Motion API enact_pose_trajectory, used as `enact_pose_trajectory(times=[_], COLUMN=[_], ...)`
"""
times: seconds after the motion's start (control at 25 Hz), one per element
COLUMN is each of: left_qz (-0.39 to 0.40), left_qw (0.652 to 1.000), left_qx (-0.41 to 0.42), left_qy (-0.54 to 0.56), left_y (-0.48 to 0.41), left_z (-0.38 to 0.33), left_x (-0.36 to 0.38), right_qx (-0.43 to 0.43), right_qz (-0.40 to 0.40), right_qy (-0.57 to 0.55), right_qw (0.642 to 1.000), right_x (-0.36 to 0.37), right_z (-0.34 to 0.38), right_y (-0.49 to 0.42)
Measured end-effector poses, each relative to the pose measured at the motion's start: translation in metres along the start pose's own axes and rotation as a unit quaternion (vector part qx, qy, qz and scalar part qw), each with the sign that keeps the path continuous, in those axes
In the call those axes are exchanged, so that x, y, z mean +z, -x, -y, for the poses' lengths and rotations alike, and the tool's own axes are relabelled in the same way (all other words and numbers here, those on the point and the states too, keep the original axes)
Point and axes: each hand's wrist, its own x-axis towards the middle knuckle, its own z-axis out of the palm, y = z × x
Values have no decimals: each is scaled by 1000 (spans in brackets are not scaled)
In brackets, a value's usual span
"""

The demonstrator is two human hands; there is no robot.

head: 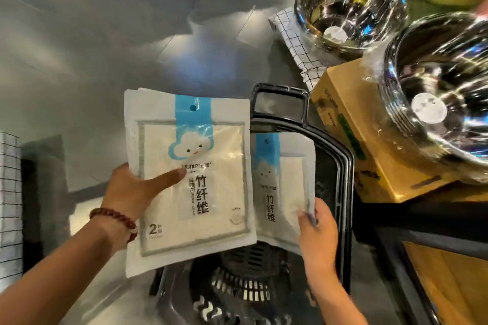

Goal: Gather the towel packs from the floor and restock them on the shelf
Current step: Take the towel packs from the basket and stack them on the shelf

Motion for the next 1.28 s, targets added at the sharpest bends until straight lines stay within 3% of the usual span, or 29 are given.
enact_pose_trajectory(times=[0.24, 0.64, 0.84, 1.0, 1.28], left_qz=[54, 192, 319, 416, 556], left_qw=[997, 964, 920, 861, 776], left_qx=[28, 166, 224, 287, 285], left_qy=[45, 85, 52, 60, 86], left_y=[62, 193, 258, 323, 422], left_z=[-115, -292, -365, -412, -404], left_x=[-40, -83, -80, -54, 55], right_qx=[-95, -161, -147, -144, -123], right_qz=[-34, -135, -228, -305, -442], right_qy=[-29, -107, -174, -237, -284], right_qw=[995, 972, 947, 911, 842], right_x=[-81, -213, -273, -323, -418], right_z=[138, 310, 335, 342, 309], right_y=[47, 163, 232, 288, 365])
